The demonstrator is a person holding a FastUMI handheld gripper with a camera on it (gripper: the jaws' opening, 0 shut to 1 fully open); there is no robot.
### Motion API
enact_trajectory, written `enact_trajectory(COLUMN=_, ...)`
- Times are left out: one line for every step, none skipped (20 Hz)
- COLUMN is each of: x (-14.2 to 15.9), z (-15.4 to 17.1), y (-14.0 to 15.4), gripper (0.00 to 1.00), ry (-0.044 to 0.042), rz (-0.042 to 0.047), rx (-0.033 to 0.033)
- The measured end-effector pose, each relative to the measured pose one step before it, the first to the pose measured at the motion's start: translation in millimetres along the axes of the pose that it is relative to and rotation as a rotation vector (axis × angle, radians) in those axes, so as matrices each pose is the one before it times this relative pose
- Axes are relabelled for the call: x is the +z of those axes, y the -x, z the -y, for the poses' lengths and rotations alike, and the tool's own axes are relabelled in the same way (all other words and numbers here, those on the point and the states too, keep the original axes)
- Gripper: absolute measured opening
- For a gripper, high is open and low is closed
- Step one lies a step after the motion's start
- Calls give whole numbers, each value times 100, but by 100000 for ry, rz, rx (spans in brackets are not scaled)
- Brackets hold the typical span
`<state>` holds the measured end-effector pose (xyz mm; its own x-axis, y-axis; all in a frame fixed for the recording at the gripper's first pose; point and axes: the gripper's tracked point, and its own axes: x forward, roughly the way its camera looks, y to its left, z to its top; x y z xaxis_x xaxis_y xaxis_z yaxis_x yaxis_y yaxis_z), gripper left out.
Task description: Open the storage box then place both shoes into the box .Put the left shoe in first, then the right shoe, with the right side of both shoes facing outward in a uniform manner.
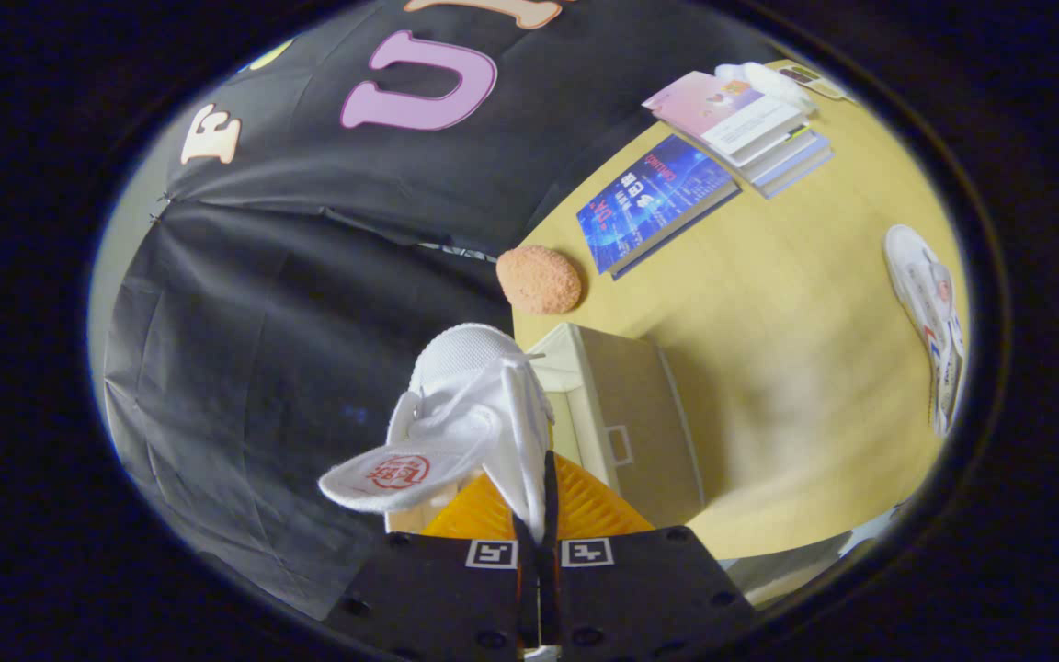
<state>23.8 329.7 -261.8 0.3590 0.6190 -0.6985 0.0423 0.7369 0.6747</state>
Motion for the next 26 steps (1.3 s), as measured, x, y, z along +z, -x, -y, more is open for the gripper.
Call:
enact_trajectory(x=-283, z=-809, y=-1414, gripper=3, ry=542, rz=-60, rx=-904)
enact_trajectory(x=-369, z=-826, y=-1376, gripper=3, ry=88, rz=12, rx=-1053)
enact_trajectory(x=-561, z=-579, y=-1841, gripper=3, ry=540, rz=-375, rx=-1229)
enact_trajectory(x=-434, z=-209, y=-910, gripper=3, ry=-150, rz=-76, rx=-2163)
enact_trajectory(x=-620, z=22, y=-1439, gripper=3, ry=-231, rz=-809, rx=-2624)
enact_trajectory(x=-672, z=277, y=-1470, gripper=3, ry=-285, rz=-613, rx=-2935)
enact_trajectory(x=-529, z=363, y=-1483, gripper=3, ry=173, rz=-628, rx=-2942)
enact_trajectory(x=-502, z=212, y=-1217, gripper=3, ry=380, rz=-489, rx=-2796)
enact_trajectory(x=-416, z=377, y=-1116, gripper=3, ry=263, rz=-150, rx=-2753)
enact_trajectory(x=-549, z=322, y=-928, gripper=4, ry=171, rz=-67, rx=-2662)
enact_trajectory(x=-305, z=256, y=-844, gripper=4, ry=413, rz=267, rx=-2097)
enact_trajectory(x=-195, z=219, y=-627, gripper=4, ry=166, rz=513, rx=-1740)
enact_trajectory(x=-153, z=225, y=-593, gripper=4, ry=-336, rz=-359, rx=-1680)
enact_trajectory(x=-36, z=10, y=-499, gripper=4, ry=-347, rz=678, rx=-800)
enact_trajectory(x=253, z=113, y=-441, gripper=4, ry=217, rz=1049, rx=-1449)
enact_trajectory(x=-52, z=101, y=-371, gripper=4, ry=-19, rz=575, rx=-1246)
enact_trajectory(x=-4, z=-9, y=-357, gripper=5, ry=181, rz=139, rx=-521)
enact_trajectory(x=-89, z=-140, y=-337, gripper=6, ry=75, rz=371, rx=37)
enact_trajectory(x=41, z=-215, y=-348, gripper=7, ry=200, rz=282, rx=735)
enact_trajectory(x=-106, z=-64, y=-305, gripper=8, ry=743, rz=111, rx=352)
enact_trajectory(x=-154, z=-211, y=-148, gripper=8, ry=509, rz=-456, rx=1402)
enact_trajectory(x=-325, z=-253, y=-189, gripper=17, ry=770, rz=-1079, rx=1235)
enact_trajectory(x=-340, z=-272, y=-126, gripper=34, ry=996, rz=-2018, rx=1710)
enact_trajectory(x=-673, z=-881, y=521, gripper=50, ry=-555, rz=-2473, rx=5239)
enact_trajectory(x=-312, z=-1312, y=107, gripper=67, ry=-962, rz=-663, rx=4896)
enact_trajectory(x=390, z=-700, y=329, gripper=84, ry=886, rz=940, rx=2948)
